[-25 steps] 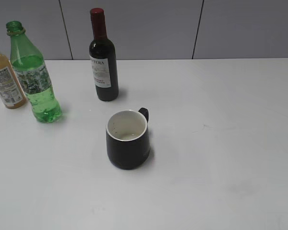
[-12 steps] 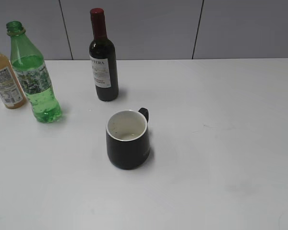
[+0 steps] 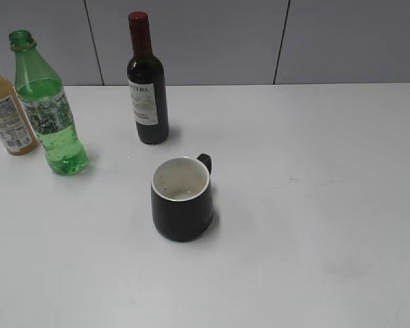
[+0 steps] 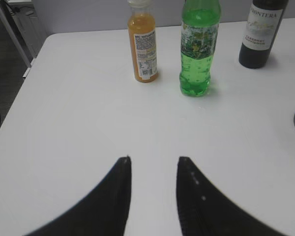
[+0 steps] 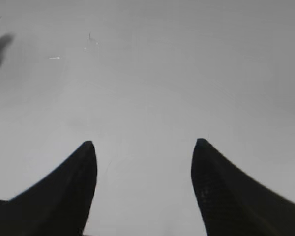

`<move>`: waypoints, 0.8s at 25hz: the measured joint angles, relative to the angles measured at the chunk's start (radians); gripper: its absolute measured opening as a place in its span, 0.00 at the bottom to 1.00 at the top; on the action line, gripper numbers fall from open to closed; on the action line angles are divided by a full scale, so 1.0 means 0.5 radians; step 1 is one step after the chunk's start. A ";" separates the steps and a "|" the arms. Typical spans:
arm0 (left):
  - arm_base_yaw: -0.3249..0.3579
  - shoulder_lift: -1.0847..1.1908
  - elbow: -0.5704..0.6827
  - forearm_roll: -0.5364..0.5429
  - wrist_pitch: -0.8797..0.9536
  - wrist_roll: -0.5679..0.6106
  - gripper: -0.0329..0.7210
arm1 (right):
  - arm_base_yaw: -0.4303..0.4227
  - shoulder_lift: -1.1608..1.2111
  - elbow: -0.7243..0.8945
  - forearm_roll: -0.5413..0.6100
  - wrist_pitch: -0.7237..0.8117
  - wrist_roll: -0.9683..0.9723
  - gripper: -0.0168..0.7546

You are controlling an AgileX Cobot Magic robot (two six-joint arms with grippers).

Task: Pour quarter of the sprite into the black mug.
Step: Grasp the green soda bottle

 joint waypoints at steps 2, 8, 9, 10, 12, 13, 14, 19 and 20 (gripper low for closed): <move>0.000 0.000 0.000 0.000 0.000 0.000 0.46 | 0.000 -0.118 0.000 0.000 0.000 0.000 0.63; 0.000 0.000 0.002 -0.006 -0.002 0.000 0.71 | 0.000 -0.248 0.002 0.000 0.005 0.000 0.63; 0.000 0.000 0.002 -0.008 -0.002 0.000 0.75 | 0.000 -0.248 0.002 0.000 0.005 0.000 0.63; 0.000 0.000 0.002 -0.014 -0.002 0.000 0.80 | 0.000 -0.248 0.002 0.000 0.005 0.000 0.63; 0.000 0.000 0.002 -0.021 -0.002 0.000 0.85 | 0.000 -0.248 0.002 -0.011 0.005 0.000 0.63; 0.000 0.000 0.002 -0.022 -0.002 0.000 0.86 | 0.000 -0.248 0.002 -0.011 0.005 0.000 0.63; 0.000 0.000 0.002 -0.022 -0.002 0.000 0.87 | 0.000 -0.248 0.002 -0.011 0.005 0.000 0.63; 0.000 0.000 0.002 -0.045 -0.008 0.000 0.87 | 0.000 -0.248 0.002 -0.013 0.005 0.000 0.62; 0.000 0.000 0.002 -0.055 -0.014 0.000 0.87 | 0.000 -0.248 0.002 -0.013 0.005 0.000 0.62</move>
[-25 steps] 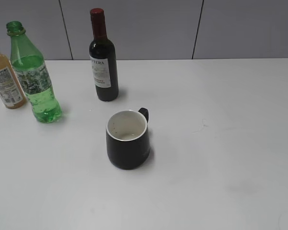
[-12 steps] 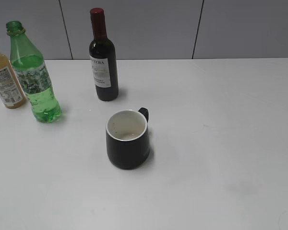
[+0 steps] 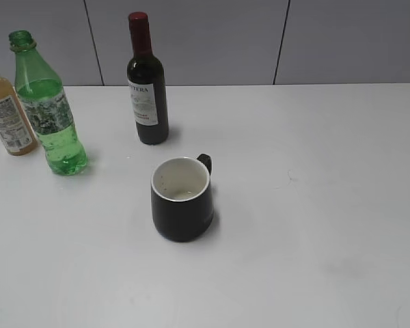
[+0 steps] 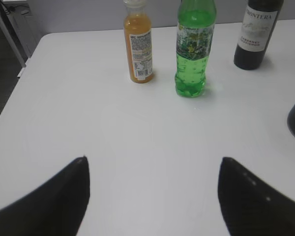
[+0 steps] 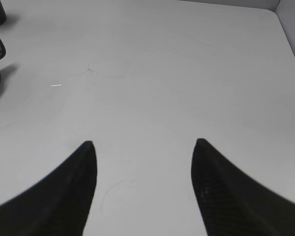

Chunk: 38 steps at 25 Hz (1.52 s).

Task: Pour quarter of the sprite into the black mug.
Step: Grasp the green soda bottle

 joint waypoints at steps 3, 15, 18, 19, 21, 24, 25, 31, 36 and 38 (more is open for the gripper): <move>0.000 0.000 -0.009 -0.018 -0.038 0.000 0.87 | 0.000 0.000 0.000 0.000 0.000 0.000 0.62; 0.000 0.125 -0.025 -0.083 -0.666 0.000 0.84 | 0.000 0.000 0.000 0.000 0.000 0.000 0.62; 0.000 0.265 -0.025 -0.108 -0.805 0.000 0.83 | 0.000 0.000 0.000 0.000 0.000 0.000 0.62; 0.000 0.318 -0.025 -0.117 -0.866 0.000 0.83 | 0.000 0.000 0.000 0.000 0.000 0.000 0.62; 0.000 0.413 -0.025 -0.124 -0.991 0.000 0.82 | 0.000 0.000 0.000 0.000 0.000 0.000 0.62; 0.000 0.557 -0.025 -0.127 -1.198 0.000 0.82 | 0.000 0.000 0.000 0.000 0.000 0.000 0.62; 0.000 0.595 -0.025 -0.127 -1.270 0.000 0.82 | 0.000 0.000 0.000 0.000 0.000 0.000 0.62; 0.000 0.817 -0.025 -0.127 -1.556 0.004 0.82 | 0.000 0.000 0.000 0.000 0.000 0.000 0.62; 0.000 0.915 -0.025 -0.127 -1.667 0.006 0.82 | 0.000 0.000 0.000 0.000 0.000 0.000 0.62; 0.000 0.941 -0.025 -0.118 -1.705 0.006 0.82 | 0.000 -0.001 0.000 0.000 0.000 0.000 0.62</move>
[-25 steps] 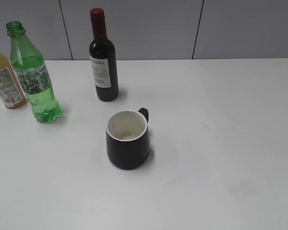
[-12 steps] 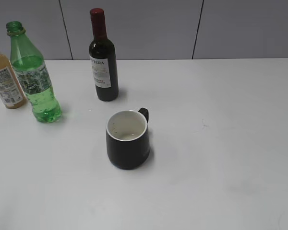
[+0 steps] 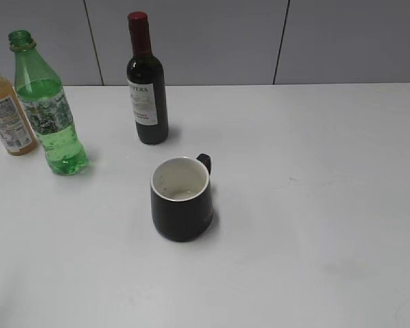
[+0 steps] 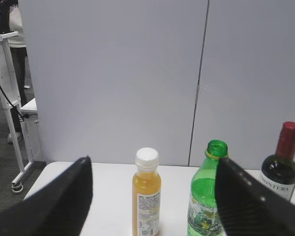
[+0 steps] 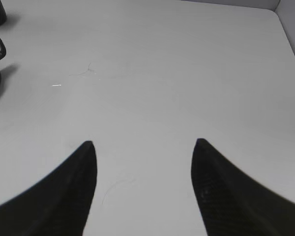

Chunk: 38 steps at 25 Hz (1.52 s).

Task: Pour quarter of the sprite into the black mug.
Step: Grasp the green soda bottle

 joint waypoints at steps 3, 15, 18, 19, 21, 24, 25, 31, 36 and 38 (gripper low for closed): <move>0.000 0.032 0.000 0.031 -0.078 0.002 0.82 | 0.000 0.000 0.000 0.000 0.000 0.000 0.62; 0.000 0.372 0.007 0.178 -0.359 0.002 0.82 | 0.000 0.000 0.000 0.000 0.000 0.000 0.62; -0.009 0.479 0.066 0.178 -0.540 0.002 0.82 | 0.000 0.000 0.000 0.000 0.000 0.000 0.62; -0.014 0.507 0.091 0.178 -0.589 0.002 0.82 | 0.000 0.000 0.000 0.000 0.000 0.000 0.62; -0.030 0.566 0.141 0.178 -0.666 0.002 0.82 | 0.000 0.000 0.000 0.000 0.000 0.000 0.62; -0.066 0.652 0.194 0.178 -0.771 -0.005 0.82 | 0.000 0.000 0.000 0.000 0.000 0.000 0.62; -0.083 0.687 0.202 0.178 -0.795 -0.007 0.82 | 0.000 0.000 0.000 0.000 0.000 0.000 0.62; -0.218 0.949 0.206 0.200 -1.012 -0.013 0.82 | 0.000 0.000 0.000 0.000 0.000 0.000 0.62; -0.305 1.193 0.209 0.292 -1.267 -0.070 0.82 | 0.000 0.000 0.000 0.000 0.000 0.000 0.62; -0.318 1.274 0.244 0.358 -1.426 -0.167 0.82 | 0.000 0.000 0.000 0.000 0.000 0.000 0.62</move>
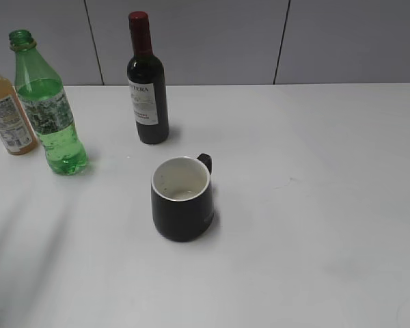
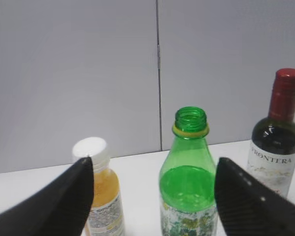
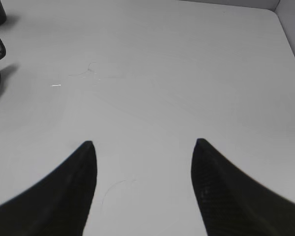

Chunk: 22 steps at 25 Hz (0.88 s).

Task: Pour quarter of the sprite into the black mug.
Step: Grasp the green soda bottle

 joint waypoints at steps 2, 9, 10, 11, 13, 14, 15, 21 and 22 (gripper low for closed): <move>-0.002 0.091 0.056 0.068 -0.162 -0.082 0.82 | 0.000 0.000 0.000 0.000 0.000 0.000 0.62; -0.002 0.445 0.139 0.350 -0.518 -0.278 0.86 | 0.000 0.000 0.000 0.000 0.000 0.000 0.62; -0.002 0.488 0.139 0.369 -0.633 -0.288 0.86 | 0.000 0.000 0.000 0.000 0.000 0.000 0.62; -0.002 0.541 0.139 0.376 -0.730 -0.294 0.86 | 0.000 0.000 0.000 0.000 0.000 0.000 0.62; -0.002 0.643 0.137 0.379 -0.861 -0.301 0.86 | 0.000 0.000 0.000 0.000 0.000 0.000 0.62; -0.002 0.697 0.137 0.379 -0.903 -0.303 0.86 | 0.000 0.000 0.000 0.000 0.000 0.000 0.62; -0.002 0.751 0.137 0.379 -0.926 -0.303 0.86 | 0.000 0.000 0.000 0.000 0.000 0.000 0.62; -0.002 0.951 0.135 0.379 -1.048 -0.305 0.90 | 0.000 0.000 0.000 0.002 0.000 0.000 0.62; -0.002 0.977 0.135 0.379 -1.061 -0.305 0.90 | 0.000 0.000 0.000 0.002 0.000 0.000 0.62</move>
